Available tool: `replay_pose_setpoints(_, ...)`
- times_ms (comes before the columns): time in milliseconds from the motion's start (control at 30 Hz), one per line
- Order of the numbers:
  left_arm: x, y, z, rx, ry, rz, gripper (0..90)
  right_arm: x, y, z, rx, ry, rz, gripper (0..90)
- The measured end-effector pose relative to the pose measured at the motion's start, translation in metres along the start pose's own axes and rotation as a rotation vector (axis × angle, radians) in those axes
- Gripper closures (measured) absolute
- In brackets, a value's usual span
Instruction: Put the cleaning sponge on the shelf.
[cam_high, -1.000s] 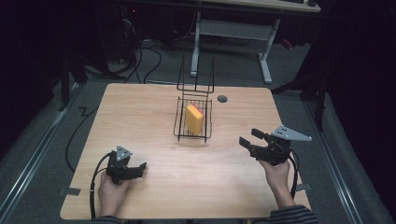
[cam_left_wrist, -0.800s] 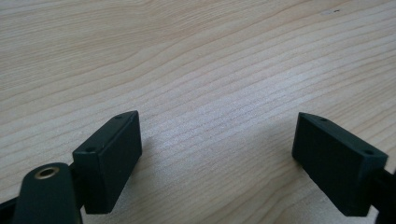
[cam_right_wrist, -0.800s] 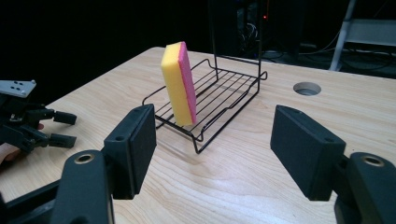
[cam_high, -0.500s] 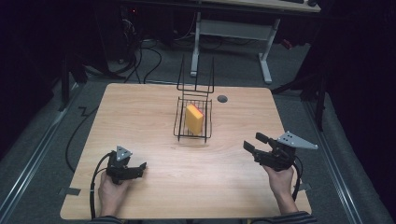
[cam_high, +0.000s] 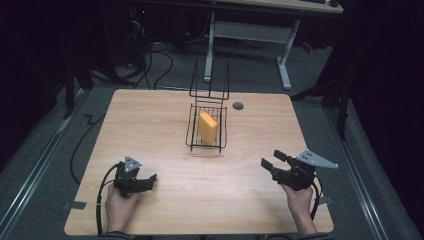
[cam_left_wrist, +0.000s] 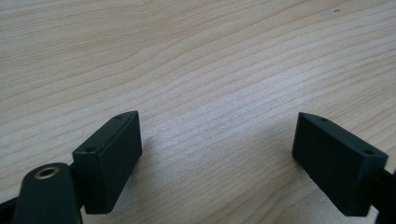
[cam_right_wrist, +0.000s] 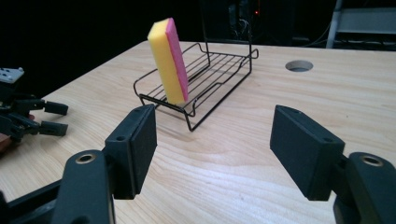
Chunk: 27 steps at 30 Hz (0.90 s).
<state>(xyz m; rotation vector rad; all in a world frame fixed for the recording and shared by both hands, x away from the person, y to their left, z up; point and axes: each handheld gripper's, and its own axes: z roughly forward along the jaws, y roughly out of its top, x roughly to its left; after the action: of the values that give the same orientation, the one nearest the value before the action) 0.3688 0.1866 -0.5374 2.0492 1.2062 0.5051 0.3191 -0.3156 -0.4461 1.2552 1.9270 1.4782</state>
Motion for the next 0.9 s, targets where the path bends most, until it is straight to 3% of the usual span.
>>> replay_pose_setpoints(500,0.0,0.0,0.0,0.0,0.0,0.0,16.4,-0.005,-0.024,0.013,0.034,-0.019,0.031,33.0)
replay_pose_setpoints(900,0.0,0.0,0.0,0.0,0.0,0.0,16.4,-0.01,-0.04,0.03,0.098,-0.04,0.047,33.1)
